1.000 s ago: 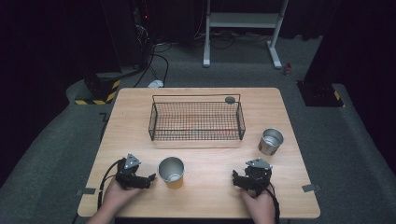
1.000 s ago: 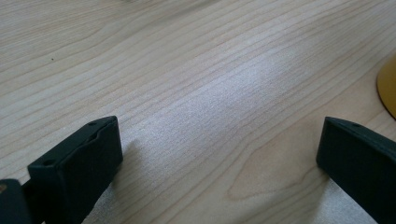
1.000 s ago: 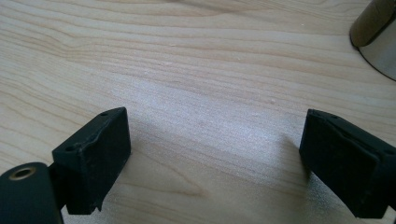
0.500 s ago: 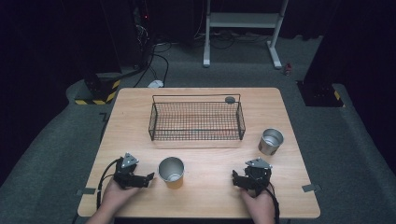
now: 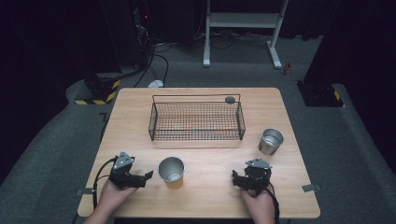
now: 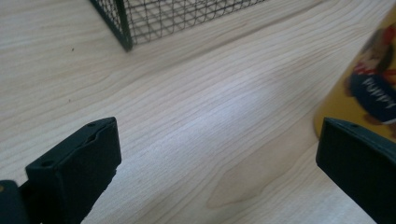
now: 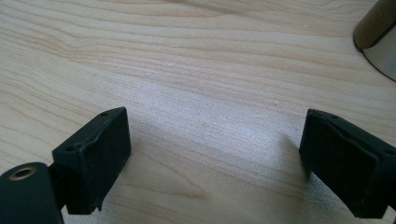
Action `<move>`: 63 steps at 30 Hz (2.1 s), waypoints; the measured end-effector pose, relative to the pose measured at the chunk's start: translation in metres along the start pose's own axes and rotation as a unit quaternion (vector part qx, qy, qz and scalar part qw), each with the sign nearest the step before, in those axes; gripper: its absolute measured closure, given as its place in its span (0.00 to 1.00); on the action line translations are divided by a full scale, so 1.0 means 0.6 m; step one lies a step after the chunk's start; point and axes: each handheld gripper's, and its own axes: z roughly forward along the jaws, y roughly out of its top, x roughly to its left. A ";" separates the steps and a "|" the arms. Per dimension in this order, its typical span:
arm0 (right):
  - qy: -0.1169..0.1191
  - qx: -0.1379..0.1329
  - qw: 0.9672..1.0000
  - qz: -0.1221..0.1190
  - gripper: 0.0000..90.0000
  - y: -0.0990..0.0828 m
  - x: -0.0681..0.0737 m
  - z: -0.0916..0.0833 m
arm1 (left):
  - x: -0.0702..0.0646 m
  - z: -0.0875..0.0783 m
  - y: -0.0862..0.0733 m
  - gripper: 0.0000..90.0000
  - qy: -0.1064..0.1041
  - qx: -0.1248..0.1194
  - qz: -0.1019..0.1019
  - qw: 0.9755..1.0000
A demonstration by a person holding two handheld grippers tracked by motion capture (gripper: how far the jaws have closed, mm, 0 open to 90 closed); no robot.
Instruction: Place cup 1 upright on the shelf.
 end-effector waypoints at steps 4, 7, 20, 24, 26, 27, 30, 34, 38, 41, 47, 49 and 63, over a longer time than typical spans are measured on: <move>0.000 0.000 1.000 0.000 0.10 0.000 0.000 0.000 | -0.007 -0.011 0.006 0.01 -0.001 -0.018 0.009 1.000; 0.000 0.000 1.000 0.000 0.10 0.000 0.000 0.000 | -0.011 -0.016 0.008 0.01 -0.006 -0.024 0.011 1.000; 0.000 0.000 1.000 0.000 0.10 0.000 0.000 0.000 | -0.037 -0.025 0.009 0.00 -0.020 -0.028 0.023 0.999; 0.000 0.000 1.000 0.000 0.10 0.000 0.000 0.000 | -0.047 -0.028 0.008 0.01 -0.033 -0.028 0.032 0.999; 0.000 0.000 1.000 0.000 0.10 0.000 0.000 0.000 | -0.050 -0.028 0.008 0.01 -0.035 -0.031 0.030 0.998; 0.000 0.000 1.000 0.000 0.10 0.000 0.000 0.000 | -0.052 -0.029 0.008 0.01 -0.042 -0.033 0.030 0.998; 0.000 0.000 1.000 0.000 0.10 0.000 0.000 0.000 | -0.058 -0.032 0.010 0.01 -0.054 -0.040 0.029 0.997; 0.000 0.000 1.000 0.000 0.10 0.000 0.000 0.000 | -0.064 -0.031 0.011 0.01 -0.062 -0.045 0.036 0.996; 0.000 0.000 1.000 0.000 0.10 0.000 0.000 0.000 | -0.069 -0.031 0.012 0.01 -0.074 -0.048 0.043 0.995; 0.000 0.000 1.000 0.000 0.10 0.000 0.000 0.000 | -0.075 -0.031 0.012 0.01 -0.082 -0.056 0.048 0.994; 0.000 0.000 1.000 0.000 0.10 0.000 0.000 0.000 | -0.086 -0.029 0.016 0.01 -0.097 -0.059 0.051 0.992; 0.000 0.000 1.000 0.000 0.10 0.000 0.000 0.000 | -0.087 -0.029 0.017 0.01 -0.097 -0.060 0.054 0.992; -0.001 0.000 1.000 0.002 0.10 0.000 0.001 0.000 | -0.120 -0.003 0.029 0.01 -0.110 -0.058 0.068 0.990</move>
